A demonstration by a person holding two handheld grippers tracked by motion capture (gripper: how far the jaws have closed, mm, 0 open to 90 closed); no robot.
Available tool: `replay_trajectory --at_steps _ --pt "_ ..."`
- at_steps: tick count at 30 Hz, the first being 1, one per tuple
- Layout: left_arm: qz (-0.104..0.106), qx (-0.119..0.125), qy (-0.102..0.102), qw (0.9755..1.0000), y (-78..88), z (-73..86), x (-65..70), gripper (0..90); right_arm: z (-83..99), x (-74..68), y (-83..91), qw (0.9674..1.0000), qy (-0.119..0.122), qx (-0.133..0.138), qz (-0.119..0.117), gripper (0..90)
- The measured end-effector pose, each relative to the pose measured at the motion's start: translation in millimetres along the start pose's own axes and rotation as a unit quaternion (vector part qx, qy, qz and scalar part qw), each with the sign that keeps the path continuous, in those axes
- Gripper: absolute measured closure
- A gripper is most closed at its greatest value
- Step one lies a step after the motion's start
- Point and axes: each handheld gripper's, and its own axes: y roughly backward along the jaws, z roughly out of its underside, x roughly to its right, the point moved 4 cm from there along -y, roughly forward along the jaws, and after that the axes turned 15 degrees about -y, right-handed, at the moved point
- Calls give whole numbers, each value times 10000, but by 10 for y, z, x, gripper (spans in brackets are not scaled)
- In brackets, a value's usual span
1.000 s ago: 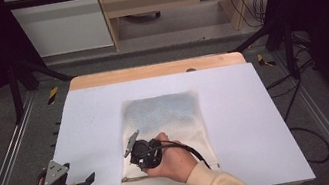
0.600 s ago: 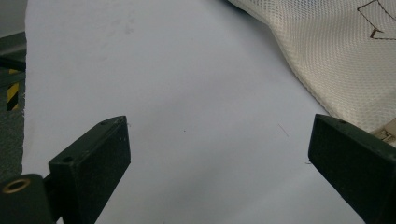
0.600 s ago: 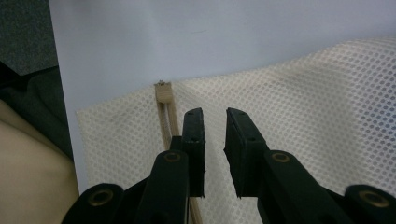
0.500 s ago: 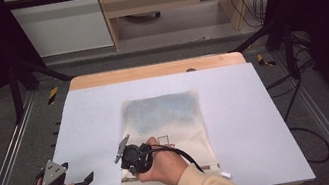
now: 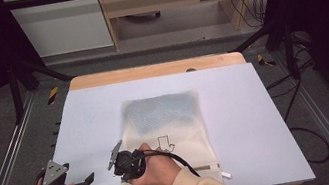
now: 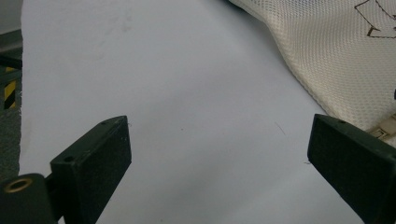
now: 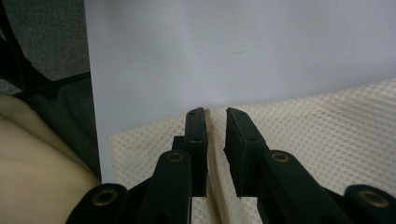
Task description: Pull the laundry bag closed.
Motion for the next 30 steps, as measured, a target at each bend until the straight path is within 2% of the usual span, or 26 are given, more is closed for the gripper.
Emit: replay_trajectory --at_steps 8,10,13,17,18,19,25,26,27,29,30 --pt "62 68 42 9999 13 -21 27 63 10 -14 -120 9999 -38 -83 -127 746" --pt "119 59 48 9999 21 -26 48 63 18 -11 -149 9998 -54 -131 -137 812" --pt "245 143 120 9995 48 -49 100 67 25 -8 -153 9997 -70 -143 -157 820" --pt "441 259 173 9985 75 -90 200 74 12 -5 -64 9996 -79 74 -267 820" --pt "590 287 178 9977 79 -104 265 84 13 -1 -15 9993 -90 171 -321 820" --pt "590 287 178 9977 79 -104 265 85 13 -1 -15 9993 -90 171 -321 820" --pt "993 284 67 9946 92 -116 477 94 19 32 98 9982 -115 415 -420 821" --pt "1149 291 83 9929 90 -117 543 94 20 39 104 9980 -77 448 -442 821" --pt "1149 291 83 9929 90 -117 543 94 20 39 104 9980 -77 448 -442 821" --pt "1381 315 149 9898 62 -121 617 96 25 39 114 9978 -71 462 -467 821" --pt "1415 294 116 9894 43 -126 646 96 26 38 117 9978 -60 460 -471 821"
